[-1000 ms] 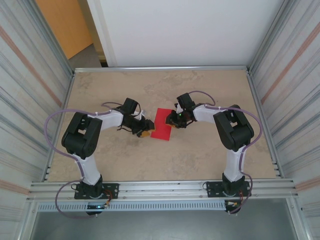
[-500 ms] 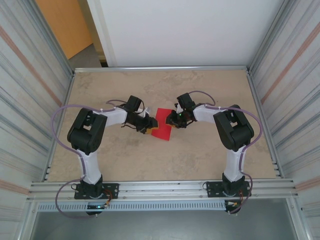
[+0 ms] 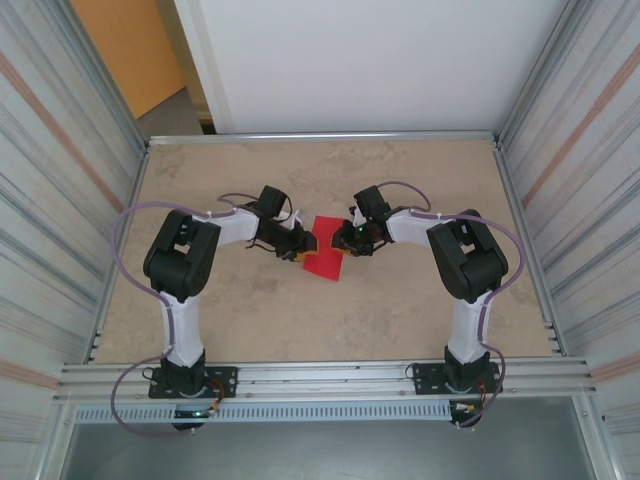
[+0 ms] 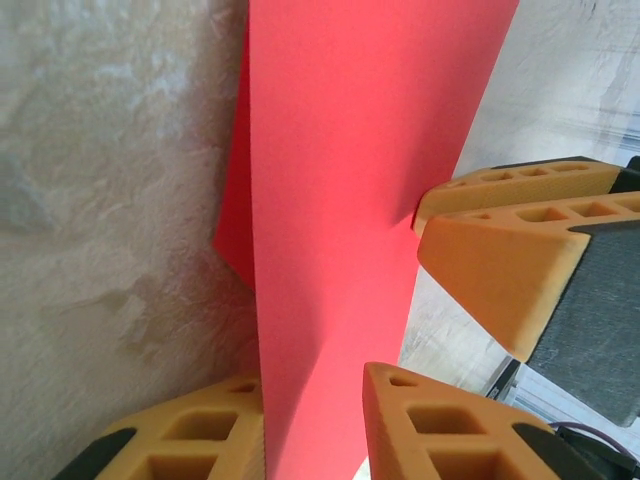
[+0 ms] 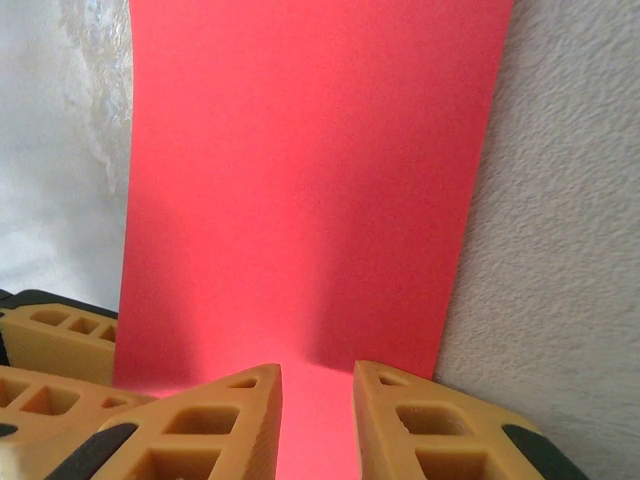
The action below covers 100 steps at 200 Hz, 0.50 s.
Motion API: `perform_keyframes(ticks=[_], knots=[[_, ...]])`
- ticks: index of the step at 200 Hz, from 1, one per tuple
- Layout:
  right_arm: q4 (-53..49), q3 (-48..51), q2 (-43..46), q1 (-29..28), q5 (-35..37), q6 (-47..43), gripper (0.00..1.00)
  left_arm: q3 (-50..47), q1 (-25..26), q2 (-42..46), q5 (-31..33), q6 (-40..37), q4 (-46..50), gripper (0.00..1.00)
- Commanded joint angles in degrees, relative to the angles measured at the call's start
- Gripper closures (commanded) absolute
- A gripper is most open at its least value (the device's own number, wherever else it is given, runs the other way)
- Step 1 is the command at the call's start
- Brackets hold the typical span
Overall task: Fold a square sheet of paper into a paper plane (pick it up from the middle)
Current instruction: Third fold the triangle at the center of the table.
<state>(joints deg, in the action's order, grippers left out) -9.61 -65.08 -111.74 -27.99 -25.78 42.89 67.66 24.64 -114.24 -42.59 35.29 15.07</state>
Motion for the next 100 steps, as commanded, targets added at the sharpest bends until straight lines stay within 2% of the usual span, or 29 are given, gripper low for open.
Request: perform_keyframes(ticks=[1,42,65,87,100], knots=[[-1.91,1.27,-1.66,0.83,1.72,-1.16,0.74,1.59,-0.89,-1.25,-0.74,-1.95,1.3,0.74],[-1.73,1.45,-1.21,0.81,2.11,-1.77,0.71,2.59,-1.17,-1.78,0.22,-2.3,2.33,0.8],[-2.31,0.84,-0.16,0.81,1.57,-3.97,0.69,2.18,-1.35,-1.52,0.31,-1.76,1.94,0.92],[-2.26,0.74,2.66,0.75,2.0,-5.89,0.64,1.61,-1.35,-0.69,0.41,-0.72,1.42,0.99],[-2.26,0.96,5.32,0.51,2.96,-7.58,0.58,1.12,-1.22,0.11,0.31,0.13,0.91,1.0]])
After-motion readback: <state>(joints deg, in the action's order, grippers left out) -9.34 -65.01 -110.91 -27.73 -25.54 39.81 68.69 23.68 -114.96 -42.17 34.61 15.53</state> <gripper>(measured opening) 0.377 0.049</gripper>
